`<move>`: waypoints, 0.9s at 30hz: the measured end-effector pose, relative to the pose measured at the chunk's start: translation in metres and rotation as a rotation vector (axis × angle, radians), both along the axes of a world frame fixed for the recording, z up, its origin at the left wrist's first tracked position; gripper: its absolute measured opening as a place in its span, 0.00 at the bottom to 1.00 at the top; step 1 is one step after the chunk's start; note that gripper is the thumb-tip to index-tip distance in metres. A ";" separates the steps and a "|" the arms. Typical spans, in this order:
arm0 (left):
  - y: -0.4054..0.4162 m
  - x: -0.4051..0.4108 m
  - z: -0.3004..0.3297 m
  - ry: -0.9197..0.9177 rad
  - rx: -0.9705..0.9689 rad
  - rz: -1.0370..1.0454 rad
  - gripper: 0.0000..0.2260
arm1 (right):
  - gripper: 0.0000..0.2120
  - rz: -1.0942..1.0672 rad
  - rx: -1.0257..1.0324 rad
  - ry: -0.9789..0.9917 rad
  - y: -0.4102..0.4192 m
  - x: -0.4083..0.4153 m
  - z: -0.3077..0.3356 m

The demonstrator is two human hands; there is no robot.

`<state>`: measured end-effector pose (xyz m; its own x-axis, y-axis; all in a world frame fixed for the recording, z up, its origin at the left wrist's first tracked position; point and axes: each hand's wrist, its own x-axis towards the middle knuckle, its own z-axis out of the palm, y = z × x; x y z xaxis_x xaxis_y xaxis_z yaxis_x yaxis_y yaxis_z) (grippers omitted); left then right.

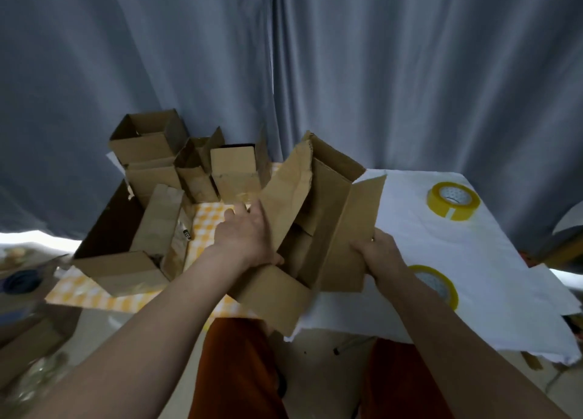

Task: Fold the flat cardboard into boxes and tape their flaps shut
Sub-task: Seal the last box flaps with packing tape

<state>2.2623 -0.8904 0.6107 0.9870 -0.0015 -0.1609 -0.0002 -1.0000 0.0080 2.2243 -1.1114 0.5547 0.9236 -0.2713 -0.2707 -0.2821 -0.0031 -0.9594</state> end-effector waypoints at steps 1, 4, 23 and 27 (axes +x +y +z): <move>0.003 -0.002 -0.003 -0.022 0.016 0.018 0.52 | 0.09 0.050 -0.005 -0.013 0.008 0.003 0.008; 0.022 -0.003 -0.005 -0.125 -0.233 0.112 0.25 | 0.09 0.125 -0.054 -0.055 0.026 0.007 0.024; 0.155 -0.034 0.020 -0.338 -1.313 0.337 0.23 | 0.28 0.492 -0.308 -0.164 0.117 0.021 0.081; 0.179 -0.036 -0.004 -0.297 -1.206 0.422 0.25 | 0.30 0.553 -0.350 -0.144 0.155 0.026 0.066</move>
<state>2.2258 -0.7115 0.6065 0.9443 0.3248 -0.0533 0.1524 -0.2878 0.9455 2.2504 -0.9566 0.6203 0.9723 0.2029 -0.1162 -0.0185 -0.4286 -0.9033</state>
